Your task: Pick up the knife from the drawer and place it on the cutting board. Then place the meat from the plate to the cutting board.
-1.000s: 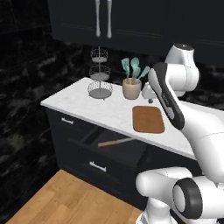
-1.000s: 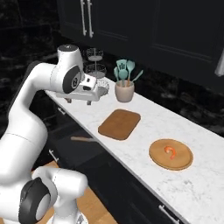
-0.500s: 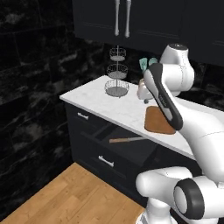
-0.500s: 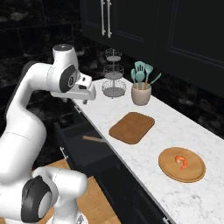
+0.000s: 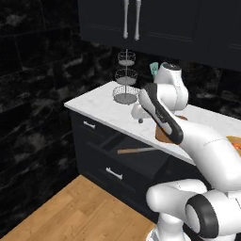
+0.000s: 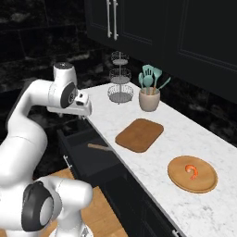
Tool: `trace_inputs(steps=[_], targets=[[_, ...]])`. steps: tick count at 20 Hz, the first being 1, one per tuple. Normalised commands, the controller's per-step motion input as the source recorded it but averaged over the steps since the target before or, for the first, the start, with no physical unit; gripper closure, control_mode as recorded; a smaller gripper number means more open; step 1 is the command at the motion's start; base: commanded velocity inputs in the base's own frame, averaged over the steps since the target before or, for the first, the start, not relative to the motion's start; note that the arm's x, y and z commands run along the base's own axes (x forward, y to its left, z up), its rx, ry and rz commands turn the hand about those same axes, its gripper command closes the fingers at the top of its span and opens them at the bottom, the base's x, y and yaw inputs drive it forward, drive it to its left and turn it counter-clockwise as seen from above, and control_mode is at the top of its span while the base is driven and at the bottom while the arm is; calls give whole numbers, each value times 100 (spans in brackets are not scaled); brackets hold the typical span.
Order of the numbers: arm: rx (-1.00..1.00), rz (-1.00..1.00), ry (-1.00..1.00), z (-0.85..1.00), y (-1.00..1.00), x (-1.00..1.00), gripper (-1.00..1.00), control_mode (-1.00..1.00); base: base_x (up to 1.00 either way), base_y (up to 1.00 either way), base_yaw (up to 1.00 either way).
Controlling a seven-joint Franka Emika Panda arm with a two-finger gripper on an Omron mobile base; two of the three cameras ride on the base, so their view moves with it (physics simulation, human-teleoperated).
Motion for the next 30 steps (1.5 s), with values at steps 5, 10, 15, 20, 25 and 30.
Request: trace_inputs(steps=[5,10,15,20,25,30], targets=[[3,8,25,-100,98,54,-100,-100,0,0,0],[-1,13,8,-67,63,51,-100,-100,0,0,0],[-5,4,-9,-82,40,24,-100,-100,0,0,0],[-3,0,0,-63,7,45,-100,-100,0,0,0],[-2,0,-1,-53,-1,43,-100,-100,0,0,0],[0,0,0,-58,1,34,-100,-100,0,0,0]])
